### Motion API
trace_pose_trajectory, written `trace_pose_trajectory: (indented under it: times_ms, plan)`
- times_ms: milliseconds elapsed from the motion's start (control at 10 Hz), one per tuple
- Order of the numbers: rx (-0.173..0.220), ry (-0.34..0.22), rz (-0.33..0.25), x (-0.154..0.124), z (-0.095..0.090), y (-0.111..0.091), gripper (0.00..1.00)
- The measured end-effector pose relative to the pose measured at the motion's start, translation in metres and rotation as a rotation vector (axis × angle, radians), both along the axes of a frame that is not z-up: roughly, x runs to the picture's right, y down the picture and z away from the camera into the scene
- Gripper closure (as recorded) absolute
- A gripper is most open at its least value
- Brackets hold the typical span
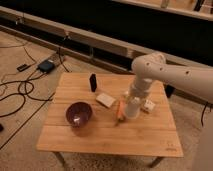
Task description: Place the ceramic cup over the eraser
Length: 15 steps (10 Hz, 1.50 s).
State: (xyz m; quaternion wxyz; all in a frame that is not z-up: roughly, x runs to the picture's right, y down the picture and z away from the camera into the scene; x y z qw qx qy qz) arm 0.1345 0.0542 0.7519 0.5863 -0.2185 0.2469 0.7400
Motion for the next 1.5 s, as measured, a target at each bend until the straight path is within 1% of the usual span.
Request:
trace_pose_trajectory:
  times_ms: [100, 200, 400, 700, 800, 1000, 1500]
  plan:
    - [0.006, -0.016, -0.018, -0.009, 0.004, -0.009, 1.0]
    - [0.014, -0.035, -0.059, -0.021, 0.013, -0.025, 1.0]
    - [0.022, -0.07, -0.119, -0.043, 0.028, -0.049, 1.0]
    - [0.031, -0.11, -0.196, -0.07, 0.05, -0.081, 1.0]
    - [0.034, -0.124, -0.214, -0.079, 0.056, -0.089, 1.0]
    - [0.052, -0.149, -0.253, -0.095, 0.066, -0.109, 1.0]
    - [0.097, -0.194, -0.32, -0.117, 0.078, -0.144, 1.0]
